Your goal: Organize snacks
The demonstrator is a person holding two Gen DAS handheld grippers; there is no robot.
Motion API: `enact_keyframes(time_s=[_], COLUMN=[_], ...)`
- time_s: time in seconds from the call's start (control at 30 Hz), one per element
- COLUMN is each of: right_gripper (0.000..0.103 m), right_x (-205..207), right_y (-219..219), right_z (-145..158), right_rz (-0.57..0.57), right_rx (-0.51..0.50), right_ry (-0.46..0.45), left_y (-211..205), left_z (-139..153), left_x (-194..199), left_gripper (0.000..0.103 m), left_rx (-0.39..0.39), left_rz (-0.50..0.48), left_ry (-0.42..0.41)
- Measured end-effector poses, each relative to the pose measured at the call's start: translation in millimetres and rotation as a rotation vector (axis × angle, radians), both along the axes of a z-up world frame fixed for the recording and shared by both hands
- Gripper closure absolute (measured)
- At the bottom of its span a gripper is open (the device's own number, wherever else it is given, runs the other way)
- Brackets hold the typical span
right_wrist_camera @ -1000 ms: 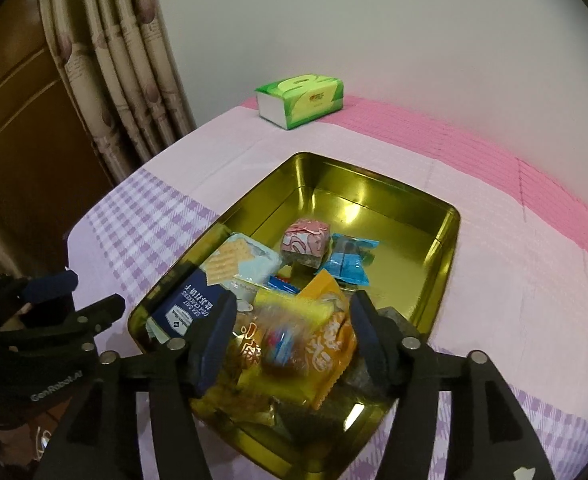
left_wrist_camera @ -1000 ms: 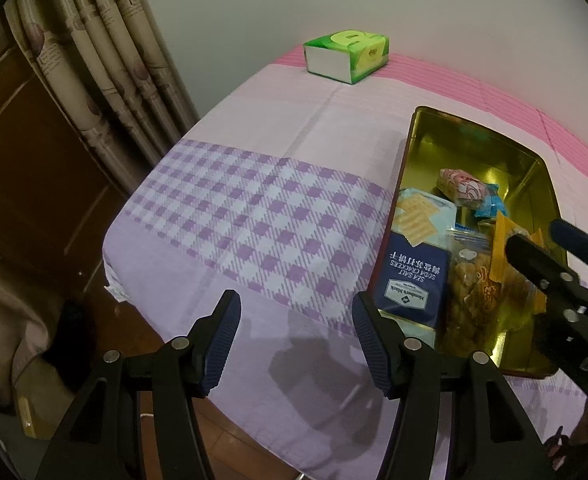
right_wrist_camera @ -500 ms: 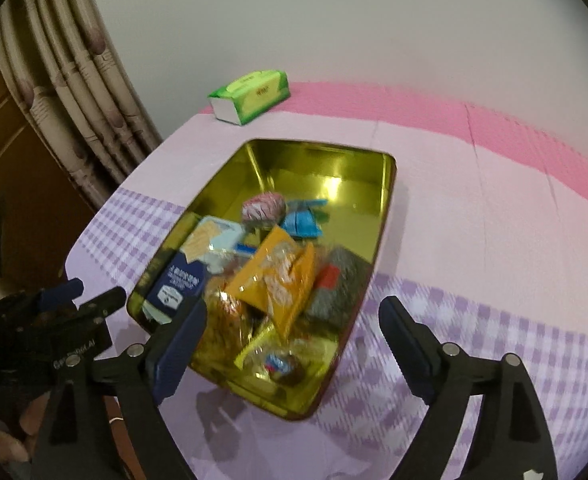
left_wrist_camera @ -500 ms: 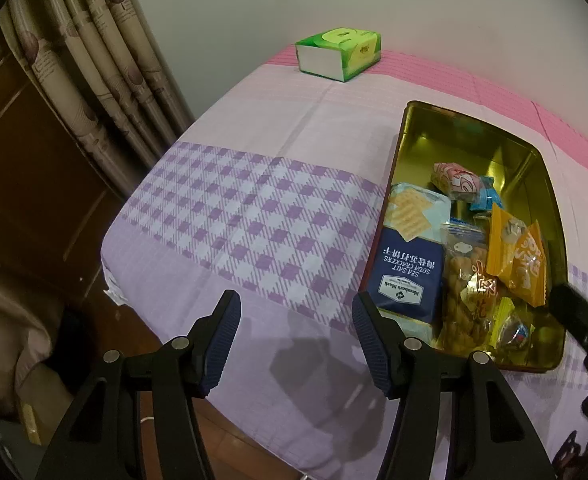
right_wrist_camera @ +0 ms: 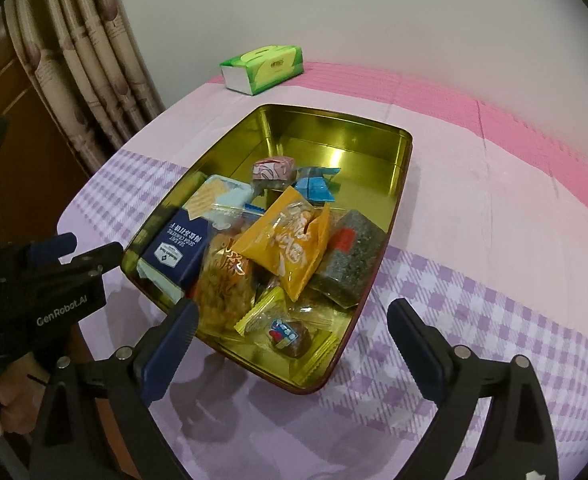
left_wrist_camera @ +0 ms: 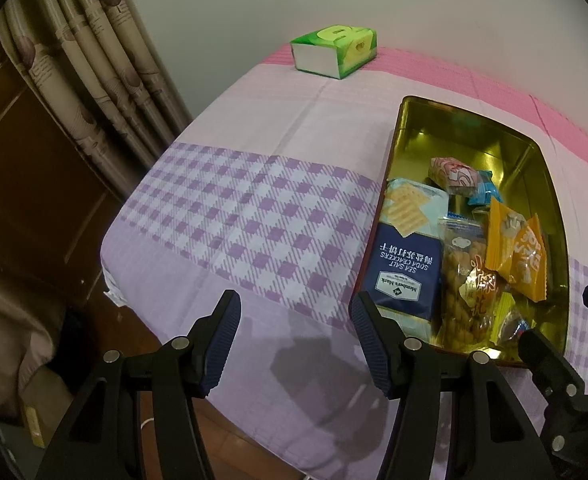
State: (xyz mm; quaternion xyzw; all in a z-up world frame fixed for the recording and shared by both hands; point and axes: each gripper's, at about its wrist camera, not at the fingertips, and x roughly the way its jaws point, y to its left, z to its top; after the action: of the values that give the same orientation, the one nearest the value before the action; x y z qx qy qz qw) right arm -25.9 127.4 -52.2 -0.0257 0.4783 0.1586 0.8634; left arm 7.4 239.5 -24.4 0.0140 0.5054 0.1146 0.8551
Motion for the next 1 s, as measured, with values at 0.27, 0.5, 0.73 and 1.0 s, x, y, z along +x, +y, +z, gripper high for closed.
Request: enact_keyframes(time_s=[0.27,0.5,0.73,1.0], right_gripper=[0.007,0.007,0.006,0.006], right_x=[-0.2,0.3,0.8,1.5], right_y=[0.9,1.1,0.9,1.1], right_z=[-3.2,-4.8,-6.0,-7.3], right_rz=[0.004,0.003,0.003,0.002], right_rx=[-0.011,-0.012,-0.014,-0.014], right_ry=[0.008,0.014,0.021,0.025], left_y=[-0.8,-1.6,-1.8,-2.2], left_z=[-0.2,-0.4,-0.3,-0.1], left_x=[-0.1,0.2,0.2,0.3], left_gripper=[0.044,0.044,0.044,0.044], left_rx=[0.002,0.002,0.002,0.004], left_rz=[0.001,0.000,0.000,0.000], left_ry=[-0.001,0.000,0.000,0.000])
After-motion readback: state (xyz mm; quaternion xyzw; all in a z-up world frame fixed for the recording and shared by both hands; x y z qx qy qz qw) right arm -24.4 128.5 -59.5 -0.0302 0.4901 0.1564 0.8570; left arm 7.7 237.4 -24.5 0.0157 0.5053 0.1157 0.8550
